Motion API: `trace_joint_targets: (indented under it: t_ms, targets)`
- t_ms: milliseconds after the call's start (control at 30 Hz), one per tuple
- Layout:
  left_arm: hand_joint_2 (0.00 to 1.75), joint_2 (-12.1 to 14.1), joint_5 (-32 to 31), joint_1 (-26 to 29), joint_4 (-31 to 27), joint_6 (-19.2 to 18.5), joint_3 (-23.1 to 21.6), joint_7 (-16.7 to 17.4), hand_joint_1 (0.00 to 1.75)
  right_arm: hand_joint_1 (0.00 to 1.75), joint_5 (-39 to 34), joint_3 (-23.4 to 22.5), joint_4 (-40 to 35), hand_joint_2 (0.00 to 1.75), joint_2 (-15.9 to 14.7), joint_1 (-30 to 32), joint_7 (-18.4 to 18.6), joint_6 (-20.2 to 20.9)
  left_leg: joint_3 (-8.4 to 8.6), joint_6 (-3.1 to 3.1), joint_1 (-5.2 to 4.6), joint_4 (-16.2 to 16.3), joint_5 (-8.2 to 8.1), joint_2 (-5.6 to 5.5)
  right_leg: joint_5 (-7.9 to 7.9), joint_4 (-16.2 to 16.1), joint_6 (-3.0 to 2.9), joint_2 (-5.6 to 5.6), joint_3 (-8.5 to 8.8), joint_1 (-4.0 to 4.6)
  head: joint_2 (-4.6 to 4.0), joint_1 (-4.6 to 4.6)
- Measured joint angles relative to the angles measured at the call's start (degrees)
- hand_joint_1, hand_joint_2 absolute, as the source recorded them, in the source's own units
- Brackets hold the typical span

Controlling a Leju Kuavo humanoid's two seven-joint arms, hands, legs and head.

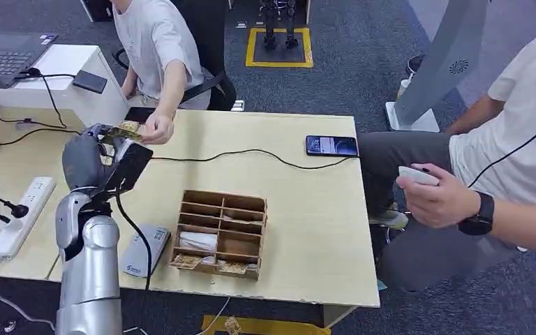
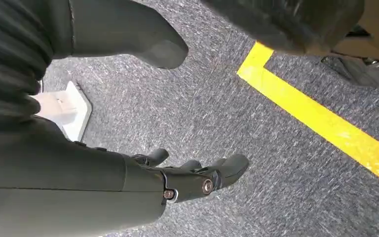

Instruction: Pass the card to the sensor for recognition and then transmit it.

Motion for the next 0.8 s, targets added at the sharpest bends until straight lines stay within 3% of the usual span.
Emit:
trace_joint_targets:
  t_ms: [467, 533, 567, 600, 633, 667, 800]
  targets:
    - [1.75, -0.1, 2.1, 0.0, 0.2, -0.6, 0.0, -0.2, 0.00, 0.00, 0.0, 0.2, 0.0, 1.75, 0.1, 0.0, 0.0, 0.0, -0.01, 0.02, 0.00, 0.0, -0.01, 0.00, 0.00, 0.0, 0.00, 0.00, 0.00, 0.00, 0.00, 0.00]
    - [1.75, -0.2, 3.6, -0.1, 0.4, -2.1, 0.0, 0.1, 0.00, 0.00, 0.0, 0.3, 0.0, 1.75, 0.2, 0.0, 0.2, 0.1, -0.01, 0.02, 0.00, 0.0, -0.01, 0.00, -0.01, 0.0, 0.01, -0.01, 0.00, 0.00, 0.00, 0.02]
    - [1.75, -0.5, 4.3, -0.1, 0.5, -4.3, 0.0, 0.5, 0.00, 0.00, 0.0, 0.3, 0.0, 1.75, 0.3, 0.0, 0.4, 0.0, -0.01, 0.02, 0.00, 0.0, -0.01, 0.00, 0.00, 0.0, 0.00, -0.01, 0.00, 0.00, 0.00, 0.00]
    - [1.75, -0.8, 4.2, 0.7, 0.3, -7.5, -0.7, -1.4, 0.00, 0.00, -0.1, 0.2, 0.0, 1.75, 0.3, 0.0, 0.5, -0.2, -0.01, 0.02, -0.01, 0.0, -0.01, 0.00, 0.00, 0.0, 0.01, 0.00, 0.01, -0.01, 0.00, 0.02]
    - [1.75, 0.7, 7.0, 5.7, -2.6, -12.2, -6.3, -6.2, 0.00, 0.00, -0.2, -0.5, 0.0, 1.75, 0.3, 0.1, 0.3, -0.8, -0.03, 0.05, -0.01, 0.0, -0.04, 0.02, -0.01, 0.0, 0.01, 0.02, 0.00, -0.01, 0.00, 0.04]
    - [1.75, 6.4, 10.1, 12.5, -7.1, -11.4, -14.1, -9.0, 0.00, 0.00, -0.1, -1.6, -0.1, 1.75, 0.2, 0.5, -0.2, -0.9, -0.06, 0.06, -0.01, 0.0, -0.10, 0.12, -0.04, 0.0, 0.01, 0.10, -0.06, 0.00, 0.00, 0.02]
    - [1.75, 12.6, 16.1, 19.6, -13.7, -11.0, -18.8, -9.9, 0.00, 0.00, -0.2, -3.1, -0.3, 1.75, 0.1, 1.1, -0.3, -1.1, -0.10, 0.03, 0.02, 0.0, -0.12, 0.11, -0.10, 0.0, 0.02, 0.08, -0.10, 0.02, 0.00, 0.02]
